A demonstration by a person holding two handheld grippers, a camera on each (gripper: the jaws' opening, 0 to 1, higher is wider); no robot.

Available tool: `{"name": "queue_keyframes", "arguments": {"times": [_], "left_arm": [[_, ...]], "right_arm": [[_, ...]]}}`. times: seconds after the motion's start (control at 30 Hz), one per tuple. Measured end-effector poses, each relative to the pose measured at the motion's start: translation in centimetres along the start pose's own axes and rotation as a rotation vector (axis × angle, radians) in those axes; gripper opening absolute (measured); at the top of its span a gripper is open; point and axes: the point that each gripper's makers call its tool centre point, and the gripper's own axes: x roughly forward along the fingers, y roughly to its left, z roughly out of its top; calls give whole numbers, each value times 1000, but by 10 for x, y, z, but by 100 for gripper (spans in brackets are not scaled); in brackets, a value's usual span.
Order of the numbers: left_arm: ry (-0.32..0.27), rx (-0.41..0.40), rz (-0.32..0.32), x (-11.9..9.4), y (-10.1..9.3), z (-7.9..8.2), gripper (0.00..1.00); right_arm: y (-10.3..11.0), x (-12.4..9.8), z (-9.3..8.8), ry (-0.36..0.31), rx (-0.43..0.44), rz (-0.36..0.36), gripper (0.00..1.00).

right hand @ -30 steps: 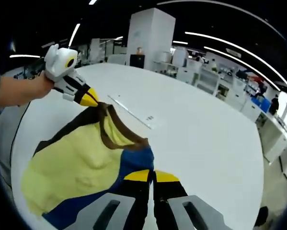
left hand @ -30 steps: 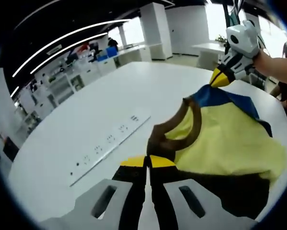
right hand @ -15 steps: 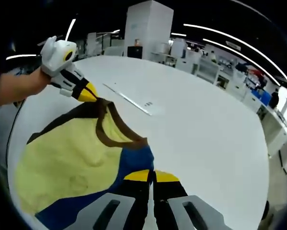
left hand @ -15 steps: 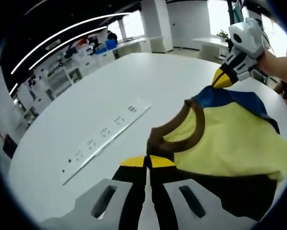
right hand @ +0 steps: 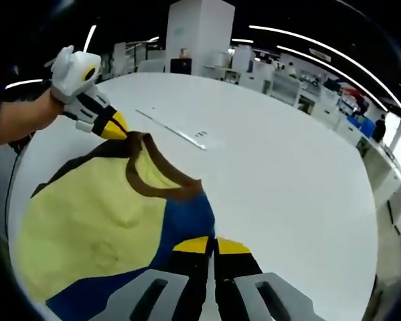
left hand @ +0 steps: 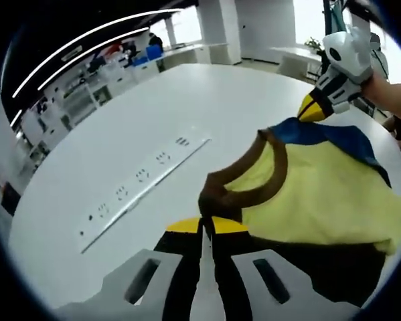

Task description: Fold the garment on the visible template until the final outline fits inside the template.

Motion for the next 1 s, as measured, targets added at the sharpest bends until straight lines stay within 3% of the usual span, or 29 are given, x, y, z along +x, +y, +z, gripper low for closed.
{"name": "queue_keyframes", "arguments": {"times": [0.1, 0.23, 0.43, 0.63, 1.0], "left_arm": [[-16, -26, -3, -6, 0, 4, 23], [-48, -52, -1, -17, 0, 12, 32], [-97, -86, -12, -33, -7, 25, 47], [-125, -76, -11, -54, -16, 34, 50], [-154, -94, -13, -87, -30, 30, 49]], "right_arm": [[-1, -6, 8, -42, 16, -6, 5], [-3, -13, 15, -87, 60, -14, 21], [2, -28, 20, -128, 105, -2, 32], [9, -45, 22, -154, 137, 1, 36], [33, -72, 27, -191, 148, 9, 38]]}}
